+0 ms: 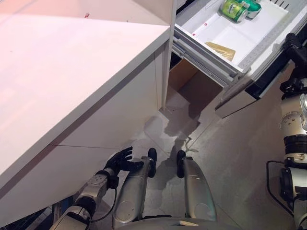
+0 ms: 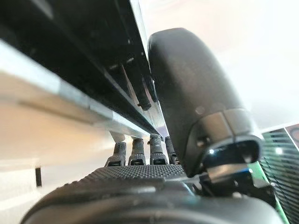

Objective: Put drinks into fridge and close the fridge

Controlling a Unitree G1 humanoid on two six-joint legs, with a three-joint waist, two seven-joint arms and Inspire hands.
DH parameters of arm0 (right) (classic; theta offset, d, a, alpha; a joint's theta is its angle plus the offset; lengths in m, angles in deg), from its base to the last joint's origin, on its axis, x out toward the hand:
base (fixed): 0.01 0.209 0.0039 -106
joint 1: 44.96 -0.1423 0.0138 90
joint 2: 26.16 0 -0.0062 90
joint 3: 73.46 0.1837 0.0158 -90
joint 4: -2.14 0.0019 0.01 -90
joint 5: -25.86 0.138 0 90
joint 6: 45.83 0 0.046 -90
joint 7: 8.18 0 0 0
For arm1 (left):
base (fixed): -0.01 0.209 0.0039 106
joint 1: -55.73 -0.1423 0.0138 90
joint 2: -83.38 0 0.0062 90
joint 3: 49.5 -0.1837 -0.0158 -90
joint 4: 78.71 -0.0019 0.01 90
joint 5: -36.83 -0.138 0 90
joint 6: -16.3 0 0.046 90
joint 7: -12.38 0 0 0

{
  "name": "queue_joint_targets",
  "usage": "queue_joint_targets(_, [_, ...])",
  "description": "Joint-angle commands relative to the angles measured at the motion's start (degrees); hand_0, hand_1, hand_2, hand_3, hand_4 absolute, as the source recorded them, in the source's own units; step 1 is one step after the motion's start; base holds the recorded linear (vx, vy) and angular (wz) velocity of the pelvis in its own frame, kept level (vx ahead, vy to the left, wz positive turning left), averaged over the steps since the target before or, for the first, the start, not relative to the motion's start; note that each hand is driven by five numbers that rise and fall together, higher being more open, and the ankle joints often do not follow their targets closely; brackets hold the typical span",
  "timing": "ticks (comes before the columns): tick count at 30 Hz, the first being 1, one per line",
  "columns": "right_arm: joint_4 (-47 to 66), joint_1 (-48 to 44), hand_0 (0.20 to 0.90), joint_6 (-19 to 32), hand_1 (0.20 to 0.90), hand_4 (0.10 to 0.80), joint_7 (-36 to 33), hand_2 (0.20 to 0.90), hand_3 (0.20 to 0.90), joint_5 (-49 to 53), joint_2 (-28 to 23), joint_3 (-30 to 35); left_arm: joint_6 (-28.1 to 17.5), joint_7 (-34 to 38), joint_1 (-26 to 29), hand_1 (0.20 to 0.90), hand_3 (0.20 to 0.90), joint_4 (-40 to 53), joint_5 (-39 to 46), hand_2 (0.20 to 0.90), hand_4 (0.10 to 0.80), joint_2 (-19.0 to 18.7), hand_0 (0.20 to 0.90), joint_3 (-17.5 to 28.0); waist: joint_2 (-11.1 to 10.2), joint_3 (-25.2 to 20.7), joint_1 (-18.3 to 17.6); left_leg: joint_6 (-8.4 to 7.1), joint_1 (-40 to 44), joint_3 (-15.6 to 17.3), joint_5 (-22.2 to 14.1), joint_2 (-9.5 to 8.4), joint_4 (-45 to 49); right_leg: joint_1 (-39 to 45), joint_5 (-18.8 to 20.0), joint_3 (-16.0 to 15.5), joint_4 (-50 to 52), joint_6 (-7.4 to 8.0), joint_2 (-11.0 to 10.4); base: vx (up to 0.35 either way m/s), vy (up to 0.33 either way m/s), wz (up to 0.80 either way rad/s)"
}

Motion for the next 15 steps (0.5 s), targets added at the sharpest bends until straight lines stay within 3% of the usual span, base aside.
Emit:
queue_joint_targets(1, [4.75,-6.63,0.9,-2.41,0.9,0.8,12.69,0.9,0.9,0.32,0.75,-11.64,0.38,0.78,-5.57,0.9,0.9,0.78,-0.49,0.9,0.8,-0.54,0.9,-2.48,0.01,-1.38,4.4,1.0,4.37,-1.19,-5.85,-1.87,-1.17,4.28,-1.15,-3.68,-0.2,-2.85,0.26,0.012,0.001,0.08])
queue_joint_targets(15, [0.96,-13.52,0.9,-2.5,0.9,0.8,12.75,0.9,0.9,0.03,1.13,-16.3,0.2,-0.13,-6.47,0.9,0.9,1.35,1.27,0.9,0.8,-3.4,0.9,-2.3,1.15,-0.68,9.67,-0.57,8.92,-6.43,0.46,-1.32,-12.17,10.18,0.02,-8.79,-6.47,-1.34,-1.31,0.012,0.021,0.22])
